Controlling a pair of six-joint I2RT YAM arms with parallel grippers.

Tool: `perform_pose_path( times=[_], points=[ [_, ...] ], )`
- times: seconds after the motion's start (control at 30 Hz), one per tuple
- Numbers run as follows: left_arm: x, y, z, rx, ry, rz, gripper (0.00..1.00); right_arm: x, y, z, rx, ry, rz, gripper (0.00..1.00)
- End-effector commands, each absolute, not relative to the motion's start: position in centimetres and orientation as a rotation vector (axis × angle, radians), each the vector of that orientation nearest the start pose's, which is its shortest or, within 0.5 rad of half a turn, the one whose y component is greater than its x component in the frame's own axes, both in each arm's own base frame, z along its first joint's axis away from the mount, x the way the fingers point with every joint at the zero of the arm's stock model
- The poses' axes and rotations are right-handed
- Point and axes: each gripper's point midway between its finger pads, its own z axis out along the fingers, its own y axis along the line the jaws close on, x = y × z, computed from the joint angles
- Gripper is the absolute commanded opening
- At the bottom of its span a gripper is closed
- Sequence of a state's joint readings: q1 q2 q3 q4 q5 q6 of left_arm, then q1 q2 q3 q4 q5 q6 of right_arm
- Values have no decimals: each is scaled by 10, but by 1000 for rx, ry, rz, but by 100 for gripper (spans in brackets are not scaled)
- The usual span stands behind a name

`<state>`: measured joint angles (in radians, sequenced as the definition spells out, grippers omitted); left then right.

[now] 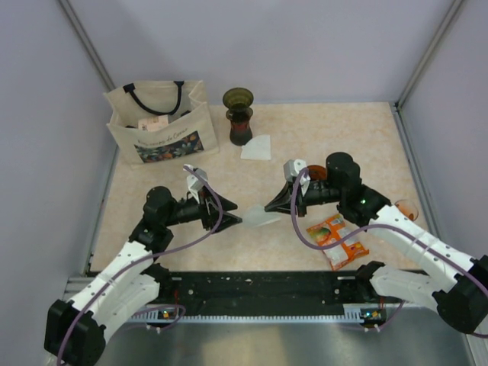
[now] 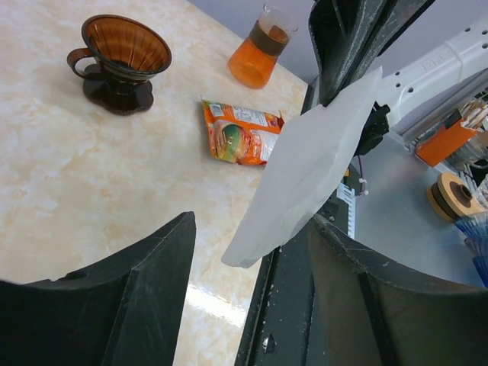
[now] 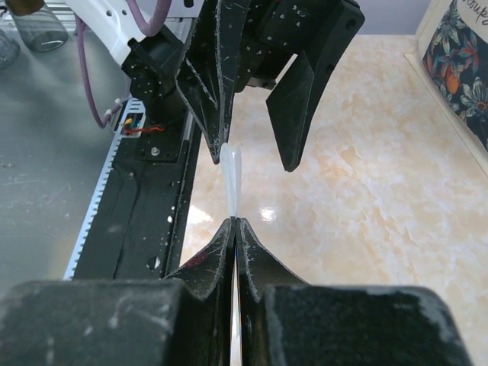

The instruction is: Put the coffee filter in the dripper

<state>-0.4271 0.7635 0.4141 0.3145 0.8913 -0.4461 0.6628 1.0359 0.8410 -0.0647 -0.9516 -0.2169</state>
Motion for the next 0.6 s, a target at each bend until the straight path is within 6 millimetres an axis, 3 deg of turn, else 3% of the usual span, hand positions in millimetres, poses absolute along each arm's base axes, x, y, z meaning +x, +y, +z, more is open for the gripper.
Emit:
perform_pose_path(
  times=[0.0,0.27,0.57],
  points=[
    [166,-238,245,765,1557,-1333,65,157,298,288,-1389,1203,1165,0],
    [172,-227,244,709,1581,-1217,64,158,298,286,-1396,1211,1161,0],
    [164,-237,245,766,1542,-1324,64,153,298,289,-1404,1194,1187,0]
  ],
)
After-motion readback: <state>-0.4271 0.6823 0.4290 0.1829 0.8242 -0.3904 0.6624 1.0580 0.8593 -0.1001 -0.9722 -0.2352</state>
